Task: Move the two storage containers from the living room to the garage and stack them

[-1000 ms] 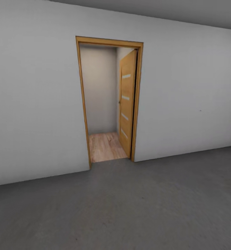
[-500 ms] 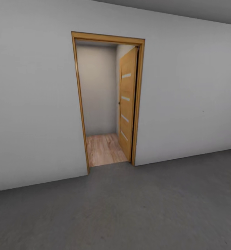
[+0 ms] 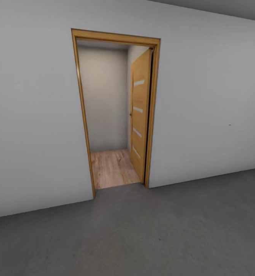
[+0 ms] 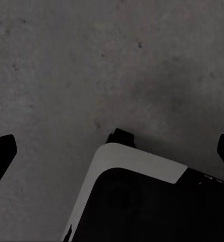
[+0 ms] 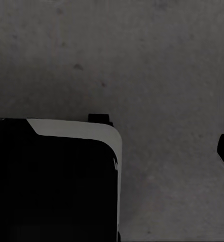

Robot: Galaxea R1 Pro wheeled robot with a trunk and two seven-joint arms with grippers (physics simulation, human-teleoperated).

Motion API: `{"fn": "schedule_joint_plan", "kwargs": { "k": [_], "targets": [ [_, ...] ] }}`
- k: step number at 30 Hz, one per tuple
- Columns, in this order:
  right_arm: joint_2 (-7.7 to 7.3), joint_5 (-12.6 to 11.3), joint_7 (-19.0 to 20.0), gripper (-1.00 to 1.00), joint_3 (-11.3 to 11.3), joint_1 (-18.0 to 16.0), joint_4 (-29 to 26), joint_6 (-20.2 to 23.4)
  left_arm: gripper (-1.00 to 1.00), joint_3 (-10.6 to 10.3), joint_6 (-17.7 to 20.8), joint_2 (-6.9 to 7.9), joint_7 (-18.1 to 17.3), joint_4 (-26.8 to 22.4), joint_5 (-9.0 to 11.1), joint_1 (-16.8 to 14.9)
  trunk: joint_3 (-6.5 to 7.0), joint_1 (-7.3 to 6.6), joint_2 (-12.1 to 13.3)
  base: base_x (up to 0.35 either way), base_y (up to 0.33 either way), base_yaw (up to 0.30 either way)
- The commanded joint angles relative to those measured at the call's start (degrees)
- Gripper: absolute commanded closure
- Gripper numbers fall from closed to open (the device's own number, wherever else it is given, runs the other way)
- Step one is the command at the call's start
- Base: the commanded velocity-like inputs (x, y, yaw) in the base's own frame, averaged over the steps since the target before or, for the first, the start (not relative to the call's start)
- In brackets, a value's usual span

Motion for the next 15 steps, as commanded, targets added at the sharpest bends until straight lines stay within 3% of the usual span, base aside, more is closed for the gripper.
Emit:
{"fn": "schedule_joint_plan", "kwargs": {
  "k": [1,15],
  "targets": [
    [0.02,-0.53,-0.03,-1.00,0.49,-0.08,0.20,-0.33,-1.00,0.22,-0.25,-0.01,0.08,0.04,0.13,-0.05,-0.07,0.03,-0.04,0.311,-0.168,0.000],
    [0.11,-0.53,-0.05,-1.00,0.49,-0.08,0.26,-0.30,-1.00,0.16,0.10,-0.05,0.08,0.04,-0.12,-0.05,-0.07,0.03,-0.04,0.306,-0.178,0.000]
  ]
}}
